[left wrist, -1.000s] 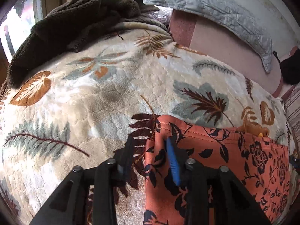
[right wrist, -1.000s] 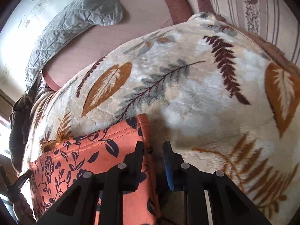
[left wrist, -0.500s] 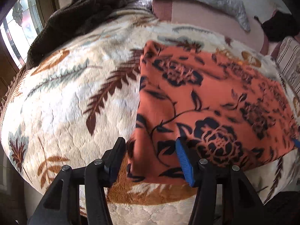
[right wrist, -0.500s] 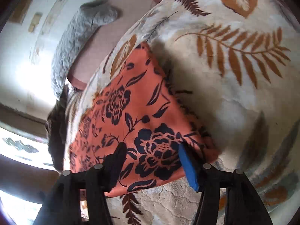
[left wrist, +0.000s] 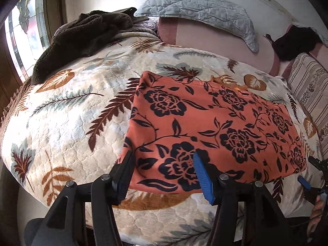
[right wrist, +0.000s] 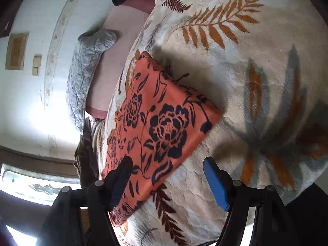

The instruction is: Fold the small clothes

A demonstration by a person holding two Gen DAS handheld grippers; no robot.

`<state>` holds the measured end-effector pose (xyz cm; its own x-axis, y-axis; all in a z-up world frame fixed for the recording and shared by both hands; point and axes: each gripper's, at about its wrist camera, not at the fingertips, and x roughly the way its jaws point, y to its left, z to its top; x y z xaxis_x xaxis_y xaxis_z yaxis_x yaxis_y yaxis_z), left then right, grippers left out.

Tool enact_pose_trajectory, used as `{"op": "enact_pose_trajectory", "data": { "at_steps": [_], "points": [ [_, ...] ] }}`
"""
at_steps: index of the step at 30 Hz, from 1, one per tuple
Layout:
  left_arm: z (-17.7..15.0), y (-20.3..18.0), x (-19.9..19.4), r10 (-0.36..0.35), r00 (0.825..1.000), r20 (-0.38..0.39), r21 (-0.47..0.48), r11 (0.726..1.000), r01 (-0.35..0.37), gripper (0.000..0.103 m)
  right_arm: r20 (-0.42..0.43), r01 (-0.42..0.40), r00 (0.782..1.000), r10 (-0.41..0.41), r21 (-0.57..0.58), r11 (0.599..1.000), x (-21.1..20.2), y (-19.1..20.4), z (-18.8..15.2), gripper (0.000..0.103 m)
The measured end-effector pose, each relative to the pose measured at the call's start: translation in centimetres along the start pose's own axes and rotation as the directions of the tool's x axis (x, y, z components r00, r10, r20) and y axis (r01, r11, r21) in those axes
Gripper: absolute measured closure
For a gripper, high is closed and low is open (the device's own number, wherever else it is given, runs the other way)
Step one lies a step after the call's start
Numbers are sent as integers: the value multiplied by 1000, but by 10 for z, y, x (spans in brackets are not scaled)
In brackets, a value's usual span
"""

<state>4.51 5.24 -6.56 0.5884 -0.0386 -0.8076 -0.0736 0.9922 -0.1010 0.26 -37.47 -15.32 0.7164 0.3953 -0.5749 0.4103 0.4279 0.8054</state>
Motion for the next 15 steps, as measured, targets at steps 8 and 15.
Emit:
{"op": "enact_pose_trajectory", "data": {
  "at_steps": [8,15],
  "points": [
    [2,-43,30,-31,999,-34,32,999,32,44,72,144,987,-141,-37,989,24,14,25,95],
    [2,-69,64,-13,996,-85,106,994,22,43,41,254,967,-252,-214,943,17,23,16,73]
  ]
}}
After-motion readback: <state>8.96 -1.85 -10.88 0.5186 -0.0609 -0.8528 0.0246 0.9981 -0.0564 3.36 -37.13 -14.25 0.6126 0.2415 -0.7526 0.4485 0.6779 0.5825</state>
